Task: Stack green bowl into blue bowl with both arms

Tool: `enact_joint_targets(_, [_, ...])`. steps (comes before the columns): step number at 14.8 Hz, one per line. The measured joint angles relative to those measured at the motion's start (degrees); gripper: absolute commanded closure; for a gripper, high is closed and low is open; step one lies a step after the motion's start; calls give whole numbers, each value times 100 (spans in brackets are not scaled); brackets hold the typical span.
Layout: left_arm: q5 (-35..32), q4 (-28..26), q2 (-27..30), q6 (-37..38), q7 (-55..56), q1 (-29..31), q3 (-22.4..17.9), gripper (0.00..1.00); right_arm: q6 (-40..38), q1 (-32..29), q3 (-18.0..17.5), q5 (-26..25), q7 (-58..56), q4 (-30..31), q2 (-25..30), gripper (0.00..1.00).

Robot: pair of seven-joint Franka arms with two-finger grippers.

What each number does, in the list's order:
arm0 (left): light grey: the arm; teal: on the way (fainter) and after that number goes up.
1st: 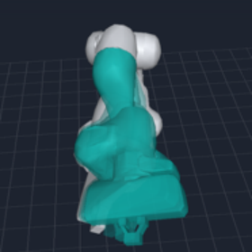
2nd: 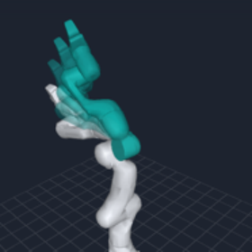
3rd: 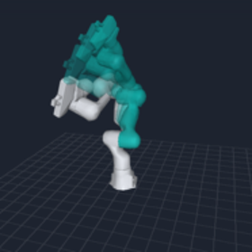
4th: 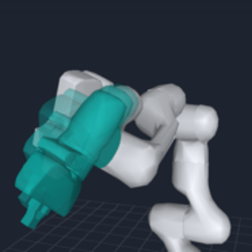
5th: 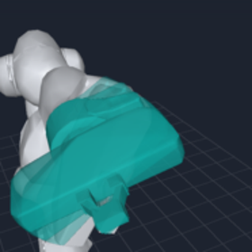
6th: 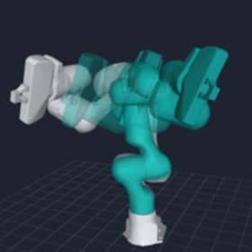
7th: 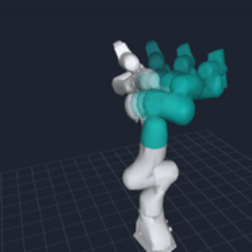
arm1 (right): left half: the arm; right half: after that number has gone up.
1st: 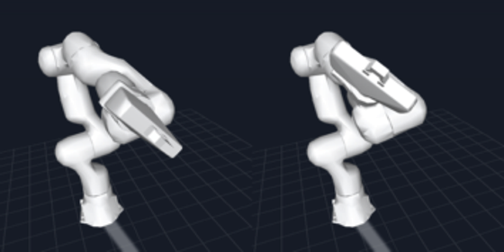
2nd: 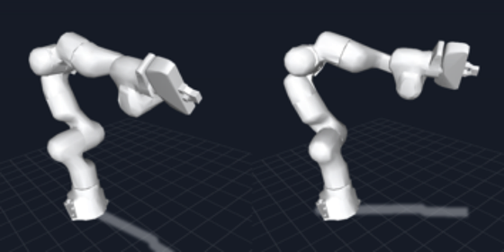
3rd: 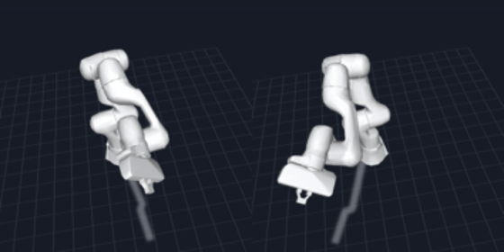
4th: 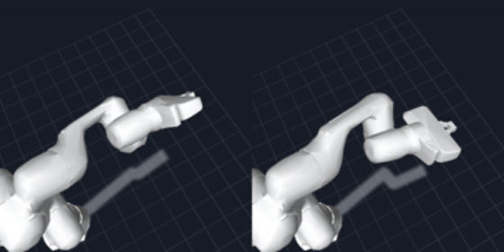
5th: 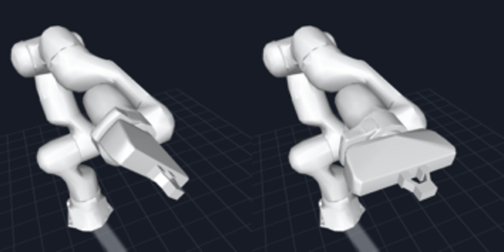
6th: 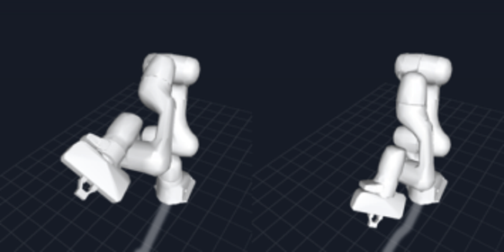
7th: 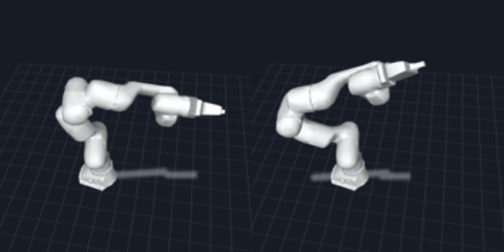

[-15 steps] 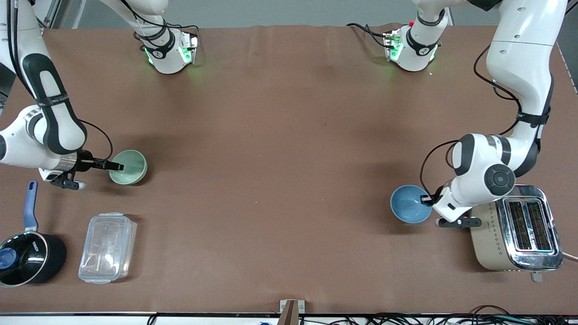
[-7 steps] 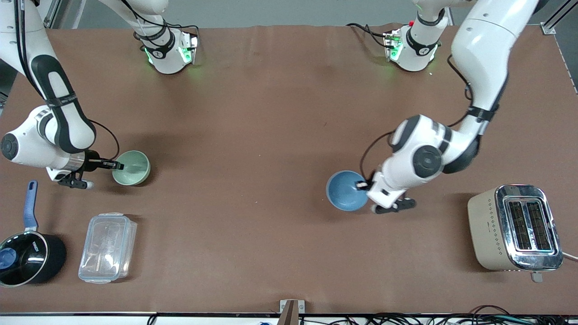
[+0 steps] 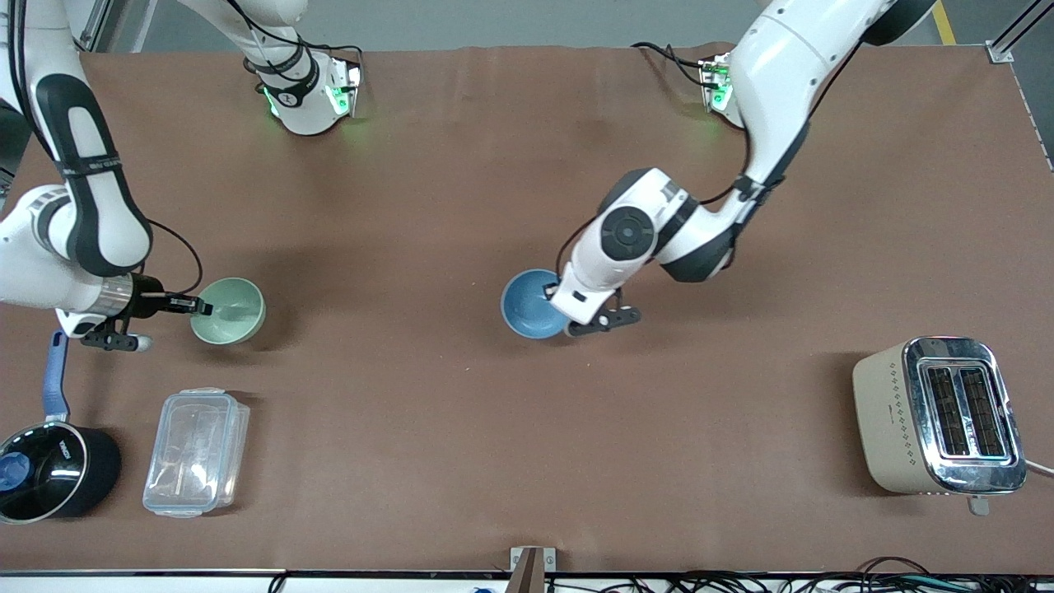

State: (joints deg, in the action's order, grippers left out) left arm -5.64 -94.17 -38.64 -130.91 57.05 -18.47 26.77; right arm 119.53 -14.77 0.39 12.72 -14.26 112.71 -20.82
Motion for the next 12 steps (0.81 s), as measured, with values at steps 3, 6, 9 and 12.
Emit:
enact_joint_targets(3, [0,12,-279,-577,238,-297,-17,98,-981,242,-19,16,601,-558,180,99])
enact_joint_targets(6, [-66,35,-489,-950,267,-409,-44,64,-1429,873,-57,63,1389,-694,498,99])
enact_joint_targets(9, [-145,91,-575,-1054,267,-395,-74,0,-1664,1646,-83,84,2325,-693,743,99])
enact_joint_targets(12, [-276,302,-513,-920,267,-350,-199,0,-1614,2580,-97,107,3103,-684,780,99])
